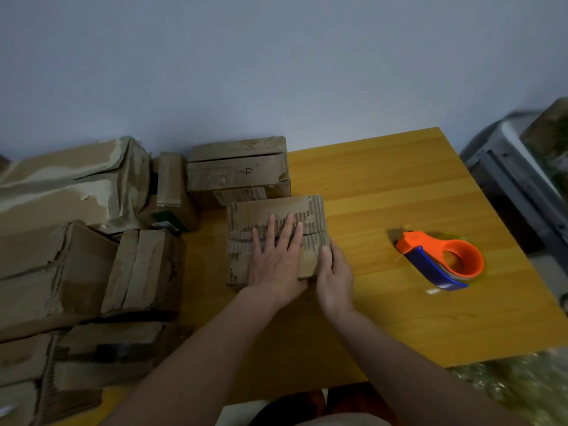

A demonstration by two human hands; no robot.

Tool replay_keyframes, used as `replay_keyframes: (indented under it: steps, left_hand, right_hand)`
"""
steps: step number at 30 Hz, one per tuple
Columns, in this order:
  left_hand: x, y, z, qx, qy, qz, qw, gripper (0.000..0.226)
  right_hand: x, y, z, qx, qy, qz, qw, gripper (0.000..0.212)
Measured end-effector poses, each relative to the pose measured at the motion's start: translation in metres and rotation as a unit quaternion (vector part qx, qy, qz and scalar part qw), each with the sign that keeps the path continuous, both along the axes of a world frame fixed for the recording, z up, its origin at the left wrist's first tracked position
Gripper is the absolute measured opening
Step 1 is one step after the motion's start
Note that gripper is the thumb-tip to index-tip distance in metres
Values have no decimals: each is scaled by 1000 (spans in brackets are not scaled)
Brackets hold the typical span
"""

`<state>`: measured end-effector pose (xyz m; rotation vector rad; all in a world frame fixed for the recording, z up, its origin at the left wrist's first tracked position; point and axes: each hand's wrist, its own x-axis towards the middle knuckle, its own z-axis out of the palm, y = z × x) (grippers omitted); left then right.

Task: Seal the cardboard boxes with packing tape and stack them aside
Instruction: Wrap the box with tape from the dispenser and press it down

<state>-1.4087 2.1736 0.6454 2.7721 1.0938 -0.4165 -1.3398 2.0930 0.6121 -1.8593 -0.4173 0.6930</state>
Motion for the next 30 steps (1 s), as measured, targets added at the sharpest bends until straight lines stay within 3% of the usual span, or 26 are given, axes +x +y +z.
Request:
replay_keyframes:
  steps: [4,6,10,13,16,19,22,24,27,30]
  left_hand:
    - [-1,3,1,-24,-1,1,1000,115]
    - [-4,5,3,-50,-11,-16,999,116]
    - [-21,14,9,-91,-117,-9,989,96]
    - [-43,23,6,-22,-121,100,987,81]
    - [-46,17,-1,-66,-126,190,971,84]
    - [-39,-1,-1,-102,-187,242,946,85]
    - [-43,-22,0,-142,-251,285,914,88]
    - [-47,-22,3,-126,-293,323,891,86]
    - [-51,11,7,-37,-297,336,893,76]
    - [-53,54,13,-102,-279,332,895,65]
  right_hand:
    - [2,17,-8,34,53,-94,994,58]
    - [1,19,-6,43,82,-117,989,53]
    - [11,17,-5,-3,61,-130,990,52]
    - [19,22,-8,13,71,-145,987,52]
    - [24,28,-9,15,86,-149,985,65]
    - [37,39,-8,21,133,-177,975,55]
    - [54,46,2,-1,189,-168,968,85]
    - [61,44,12,-17,174,-166,970,96]
    - [52,27,24,-38,109,-179,977,84]
    - [23,4,29,-53,79,-119,988,66]
